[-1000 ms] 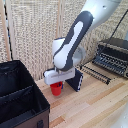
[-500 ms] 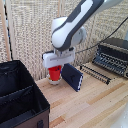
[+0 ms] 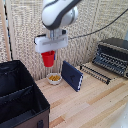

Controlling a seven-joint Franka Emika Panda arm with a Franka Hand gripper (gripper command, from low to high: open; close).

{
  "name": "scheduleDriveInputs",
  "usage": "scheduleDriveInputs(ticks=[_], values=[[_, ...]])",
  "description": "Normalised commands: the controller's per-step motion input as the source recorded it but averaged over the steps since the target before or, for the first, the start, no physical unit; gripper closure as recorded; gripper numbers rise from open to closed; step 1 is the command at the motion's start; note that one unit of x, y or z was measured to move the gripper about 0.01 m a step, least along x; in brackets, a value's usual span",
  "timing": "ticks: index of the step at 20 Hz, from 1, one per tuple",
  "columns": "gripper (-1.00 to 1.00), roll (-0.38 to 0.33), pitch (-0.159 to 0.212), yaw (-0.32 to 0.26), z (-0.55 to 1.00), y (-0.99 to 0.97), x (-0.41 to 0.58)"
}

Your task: Kindly spot and seek the red cup placed ahead of you. Cautiously adjust your gripper towards the red cup, gripping it gently. Find the after-storage area of the caddy. Relocate the red cup in your grip over the rear portion and softly release it into the compartment.

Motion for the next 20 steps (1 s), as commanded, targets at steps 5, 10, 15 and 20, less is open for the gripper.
scheduleDriveInputs(ticks=[5,10,15,20], values=[[1.00,0.000,0.135,0.059,0.83,0.71,0.478],[1.00,-0.015,0.098,0.036,0.76,0.76,0.435],[1.00,-0.035,0.057,0.012,0.61,0.82,0.375],[1.00,-0.067,0.006,0.000,0.29,0.87,0.275]])
